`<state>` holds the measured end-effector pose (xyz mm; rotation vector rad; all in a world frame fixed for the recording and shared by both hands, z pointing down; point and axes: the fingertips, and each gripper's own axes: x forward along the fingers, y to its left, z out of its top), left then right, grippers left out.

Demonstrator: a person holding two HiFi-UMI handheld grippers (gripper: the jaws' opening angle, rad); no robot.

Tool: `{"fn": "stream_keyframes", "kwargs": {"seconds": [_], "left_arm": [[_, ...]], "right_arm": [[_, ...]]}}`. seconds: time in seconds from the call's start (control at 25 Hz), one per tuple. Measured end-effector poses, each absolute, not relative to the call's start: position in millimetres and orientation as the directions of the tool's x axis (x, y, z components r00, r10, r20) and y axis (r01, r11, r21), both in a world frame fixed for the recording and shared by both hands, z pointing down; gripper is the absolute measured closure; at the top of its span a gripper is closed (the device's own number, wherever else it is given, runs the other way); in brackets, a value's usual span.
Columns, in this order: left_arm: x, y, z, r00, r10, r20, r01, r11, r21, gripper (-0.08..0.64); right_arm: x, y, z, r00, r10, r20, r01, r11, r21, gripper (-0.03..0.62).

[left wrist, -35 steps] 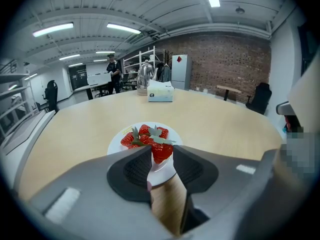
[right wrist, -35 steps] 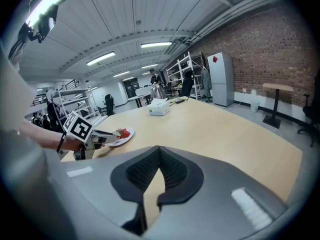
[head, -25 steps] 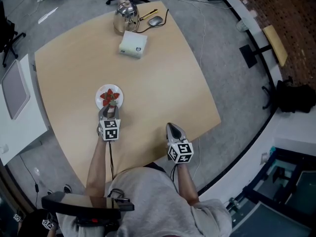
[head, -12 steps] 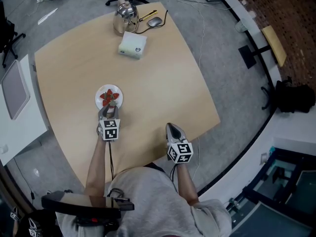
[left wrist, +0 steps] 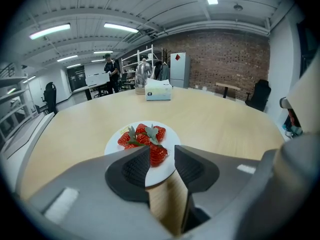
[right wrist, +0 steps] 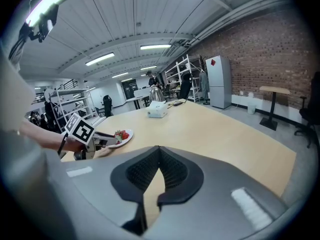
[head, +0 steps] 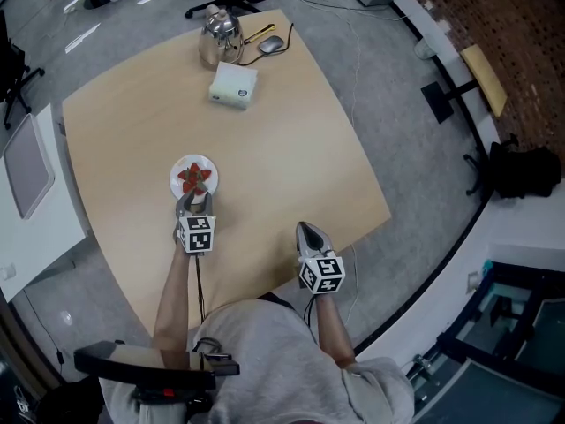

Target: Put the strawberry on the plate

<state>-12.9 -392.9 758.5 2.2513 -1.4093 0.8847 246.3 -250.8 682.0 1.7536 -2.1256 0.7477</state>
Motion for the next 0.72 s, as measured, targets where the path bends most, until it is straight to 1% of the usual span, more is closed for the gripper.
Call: {"fn": "stream_keyframes", "kwargs": {"seconds": [0.36, 0.72], "left_arm": [[-14, -382, 719, 0.324, -0.721, 0.612, -0.891, -0.45, -0.057, 0.396], [-22, -358, 673, 0.335, -0.761, 0.555, -0.901, -0.431, -0.047, 0.446]], "right_arm": [[239, -241, 668, -0.225, -0.841, 0.492, -0.968, 0.135, -0.211, 0.586], [223, -225, 654, -0.246, -0.858, 0.451, -0.963, 0.161, -0.218, 0.586]]}}
